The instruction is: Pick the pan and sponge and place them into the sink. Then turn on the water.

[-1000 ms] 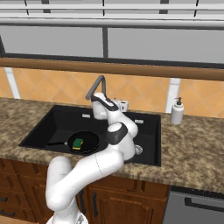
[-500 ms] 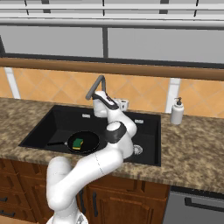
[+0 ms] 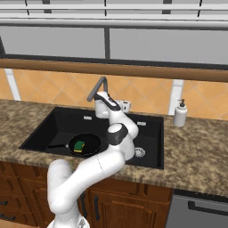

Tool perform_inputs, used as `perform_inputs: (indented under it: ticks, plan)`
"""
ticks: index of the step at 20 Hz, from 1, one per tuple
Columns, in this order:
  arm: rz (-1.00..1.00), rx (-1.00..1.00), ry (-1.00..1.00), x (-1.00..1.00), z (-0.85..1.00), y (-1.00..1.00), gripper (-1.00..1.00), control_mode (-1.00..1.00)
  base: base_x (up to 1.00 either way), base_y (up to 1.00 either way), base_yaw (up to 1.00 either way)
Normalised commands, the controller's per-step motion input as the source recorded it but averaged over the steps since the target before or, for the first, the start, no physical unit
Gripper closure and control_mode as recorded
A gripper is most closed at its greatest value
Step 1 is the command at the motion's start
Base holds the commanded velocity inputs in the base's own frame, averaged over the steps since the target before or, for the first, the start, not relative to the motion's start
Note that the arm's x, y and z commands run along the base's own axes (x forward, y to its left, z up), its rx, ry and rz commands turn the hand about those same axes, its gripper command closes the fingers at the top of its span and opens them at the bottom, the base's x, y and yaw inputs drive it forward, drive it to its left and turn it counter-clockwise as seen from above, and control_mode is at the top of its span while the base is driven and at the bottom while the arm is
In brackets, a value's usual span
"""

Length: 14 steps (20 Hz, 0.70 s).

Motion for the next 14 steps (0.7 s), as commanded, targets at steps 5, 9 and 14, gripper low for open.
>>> perform_inputs:
  ticks: [5, 9, 14]
  plan:
    - [0.00, 0.00, 0.00, 0.00, 0.00, 0.00, -1.00, -1.00, 0.00, 0.00, 0.00]
    - [0.00, 0.00, -0.01, 0.00, 0.00, -0.03, -1.00, -1.00, 0.00, 0.00, 0.00]
    - [0.00, 0.00, 0.00, 0.00, 0.00, -0.30, -1.00, -1.00, 0.00, 0.00, 0.00]
